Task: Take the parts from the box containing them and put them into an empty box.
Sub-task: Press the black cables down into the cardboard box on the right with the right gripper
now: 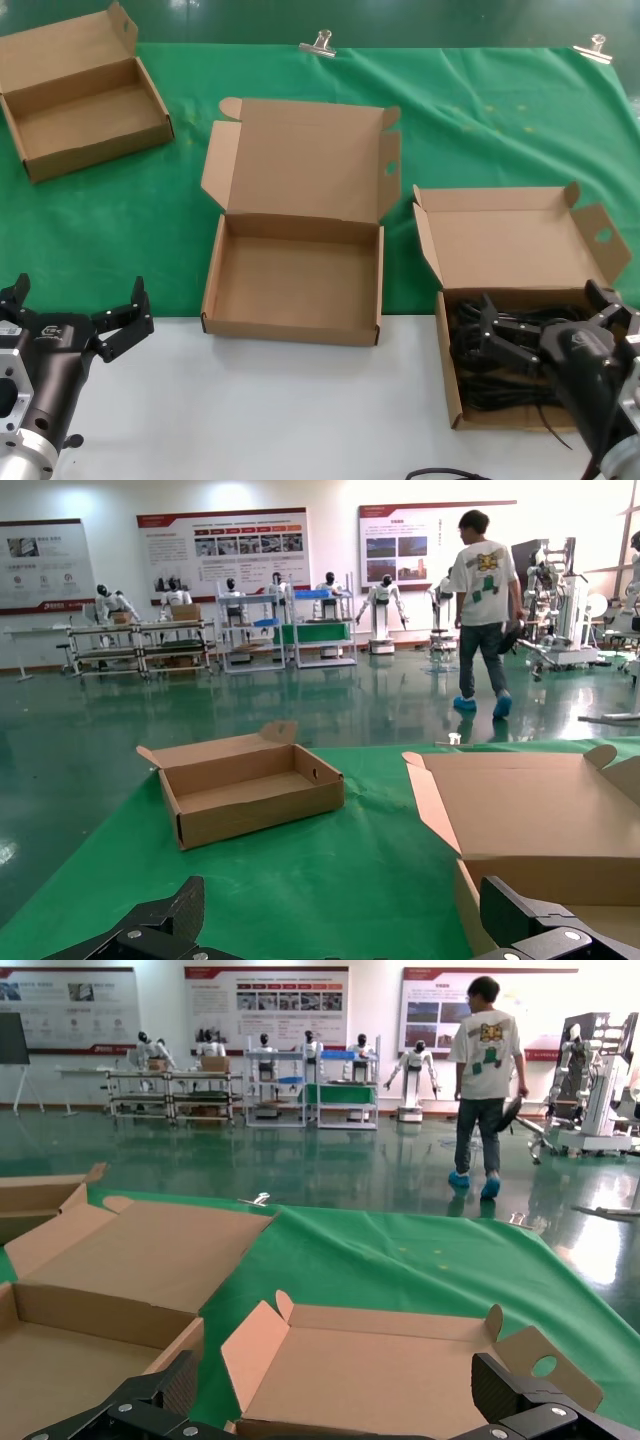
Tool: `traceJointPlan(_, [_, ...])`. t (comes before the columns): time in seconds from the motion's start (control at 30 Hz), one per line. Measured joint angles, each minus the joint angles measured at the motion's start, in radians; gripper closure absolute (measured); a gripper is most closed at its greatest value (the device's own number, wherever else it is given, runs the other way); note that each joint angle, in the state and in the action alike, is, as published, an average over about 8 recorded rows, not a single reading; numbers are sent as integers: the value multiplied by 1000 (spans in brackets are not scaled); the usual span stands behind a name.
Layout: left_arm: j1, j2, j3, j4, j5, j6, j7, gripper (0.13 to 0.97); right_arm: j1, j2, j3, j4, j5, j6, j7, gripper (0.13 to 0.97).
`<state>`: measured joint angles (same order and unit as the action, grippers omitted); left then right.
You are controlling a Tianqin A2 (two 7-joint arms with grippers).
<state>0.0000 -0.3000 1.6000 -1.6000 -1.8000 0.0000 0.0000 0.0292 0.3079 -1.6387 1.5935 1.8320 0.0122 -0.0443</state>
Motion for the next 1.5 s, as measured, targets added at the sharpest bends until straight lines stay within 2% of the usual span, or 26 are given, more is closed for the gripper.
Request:
traceJointPlan(0.5, [0,0,0,0,0,0,0,132,0,0,0,0,0,0,0,129])
traceJointPlan(0.7, [0,0,0,0,0,0,0,132,-2,66,-53,17,48,57,-17,129])
traceJointPlan(0.9, [0,0,0,0,0,0,0,132,-17,208,-152,75,175,170,-76,129])
traceJointPlan(1.13, [0,0,0,0,0,0,0,132,-6,408,-306,149,360,283,-203,129])
traceJointPlan(1.33, [0,0,0,0,0,0,0,132,82,574,-502,164,537,356,-384,129])
traceJointPlan(1.5, [0,0,0,0,0,0,0,132,186,660,-644,158,657,410,-571,129])
